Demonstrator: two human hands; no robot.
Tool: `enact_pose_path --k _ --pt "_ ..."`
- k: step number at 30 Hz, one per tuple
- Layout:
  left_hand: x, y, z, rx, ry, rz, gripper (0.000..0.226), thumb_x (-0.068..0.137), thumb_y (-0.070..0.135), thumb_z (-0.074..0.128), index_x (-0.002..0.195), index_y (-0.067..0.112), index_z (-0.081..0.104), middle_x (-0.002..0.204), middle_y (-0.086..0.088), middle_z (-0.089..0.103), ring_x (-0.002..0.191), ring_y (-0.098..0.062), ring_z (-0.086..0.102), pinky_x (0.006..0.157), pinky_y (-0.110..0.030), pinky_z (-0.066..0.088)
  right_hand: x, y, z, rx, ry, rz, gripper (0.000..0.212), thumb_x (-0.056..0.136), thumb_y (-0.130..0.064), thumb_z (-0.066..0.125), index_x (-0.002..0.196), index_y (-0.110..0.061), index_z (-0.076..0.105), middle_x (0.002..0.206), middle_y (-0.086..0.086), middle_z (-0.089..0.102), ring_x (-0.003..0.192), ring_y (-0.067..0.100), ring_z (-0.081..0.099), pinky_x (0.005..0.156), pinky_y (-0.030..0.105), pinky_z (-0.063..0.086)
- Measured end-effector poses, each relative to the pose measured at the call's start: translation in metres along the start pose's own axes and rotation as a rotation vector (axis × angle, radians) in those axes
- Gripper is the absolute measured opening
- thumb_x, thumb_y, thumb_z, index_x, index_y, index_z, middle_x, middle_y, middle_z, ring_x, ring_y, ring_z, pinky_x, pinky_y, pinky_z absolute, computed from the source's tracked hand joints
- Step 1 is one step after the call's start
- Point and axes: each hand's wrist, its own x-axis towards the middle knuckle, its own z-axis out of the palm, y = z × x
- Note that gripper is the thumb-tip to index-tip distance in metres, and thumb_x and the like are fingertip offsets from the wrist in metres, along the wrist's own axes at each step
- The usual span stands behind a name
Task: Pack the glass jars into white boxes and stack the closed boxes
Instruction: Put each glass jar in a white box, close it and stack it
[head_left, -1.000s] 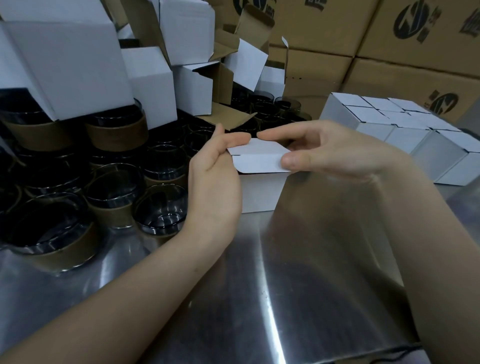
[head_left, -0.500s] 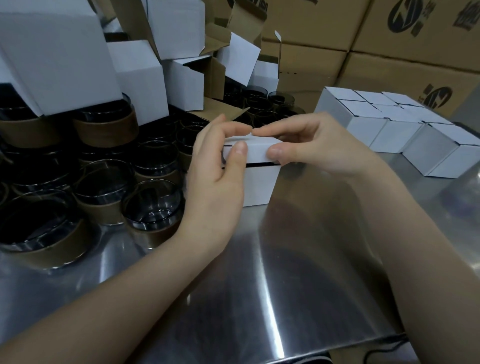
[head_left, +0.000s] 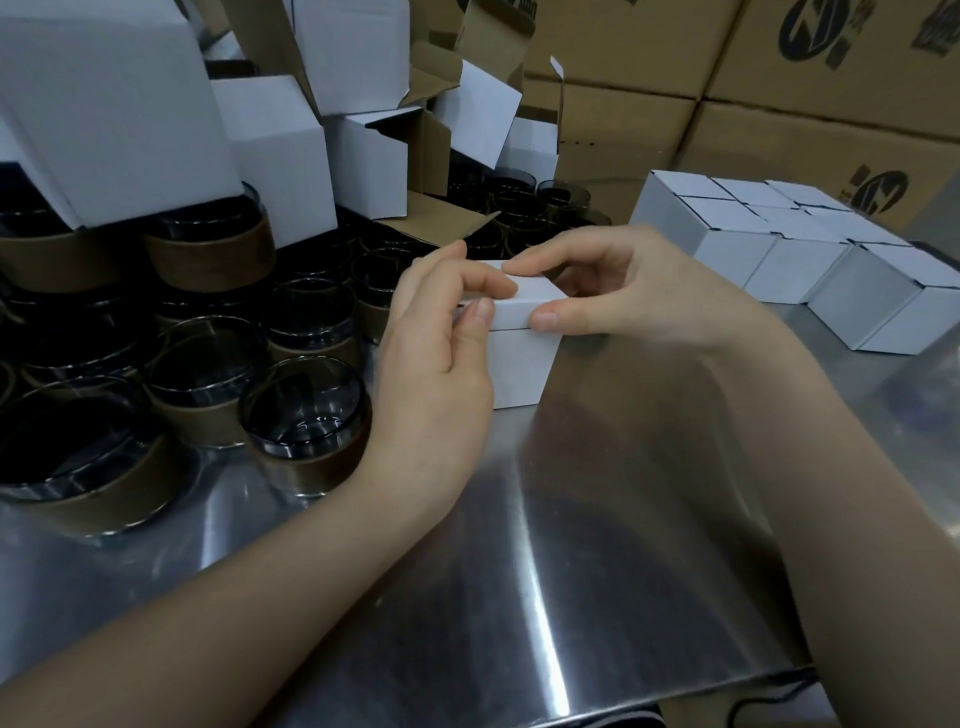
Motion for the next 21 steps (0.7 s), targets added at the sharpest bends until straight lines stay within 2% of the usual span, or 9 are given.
enact_pose_path --k 3,7,12,17,19,21 --pt "-0.0001 0.0002 0.0 0.006 -0.013 -0.011 0.023 0.099 0.002 0.046 0.098 0.022 0.058 0.131 0.009 0.046 0.126 0.003 0.04 0.092 0.0 0.028 -0.0002 0.0 0.0004 -0.031 -0.015 0.02 0.039 0.076 -0.03 0.077 0.113 -0.019 0.068 0.121 0.003 0.066 0.1 0.018 0.067 0.081 0.032 0.056" --pt "0.0006 0.0004 -0.0002 -0.031 -0.022 -0.056 0.022 0.098 0.004 0.047 0.096 0.023 0.059 0.136 0.009 0.044 0.12 0.012 0.038 0.089 0.003 0.026 0.0004 -0.0028 0.0041 -0.032 -0.002 0.039 0.025 0.082 -0.038 0.065 0.104 -0.028 0.068 0.12 0.0 0.065 0.095 0.009 0.066 0.071 0.019 0.052" --pt "0.0024 0.0003 0.0004 -0.117 -0.016 -0.153 0.027 0.095 0.004 0.048 0.088 0.025 0.064 0.136 0.014 0.045 0.121 0.011 0.04 0.086 0.004 0.029 0.0013 -0.0041 0.0057 -0.052 -0.026 0.035 0.021 0.083 -0.035 0.064 0.102 -0.028 0.064 0.12 -0.001 0.061 0.082 -0.002 0.062 0.068 0.017 0.051" --pt "0.0036 0.0005 0.0003 -0.16 0.004 -0.177 0.032 0.096 0.004 0.044 0.086 0.024 0.066 0.132 0.016 0.048 0.12 0.01 0.042 0.089 0.0 0.032 0.0011 -0.0036 0.0039 -0.04 -0.056 0.067 0.02 0.088 -0.026 0.069 0.106 -0.024 0.062 0.122 0.006 0.06 0.081 -0.001 0.063 0.069 0.02 0.051" --pt "0.0036 -0.0003 0.001 -0.155 0.003 -0.177 0.032 0.094 -0.001 0.043 0.091 0.025 0.062 0.132 0.015 0.047 0.121 0.004 0.043 0.095 -0.009 0.036 0.0001 -0.0047 0.0049 -0.038 -0.067 0.079 0.022 0.089 -0.023 0.069 0.109 -0.024 0.061 0.111 0.002 0.061 0.079 0.0 0.062 0.071 0.022 0.052" --pt "0.004 0.0003 0.0015 -0.182 0.008 -0.19 0.032 0.091 0.0 0.043 0.096 0.029 0.057 0.132 0.012 0.046 0.122 -0.005 0.046 0.101 -0.028 0.042 0.0 -0.0069 0.006 -0.043 -0.07 0.093 0.025 0.086 -0.027 0.07 0.109 -0.027 0.06 0.107 -0.004 0.06 0.081 0.004 0.063 0.073 0.027 0.055"
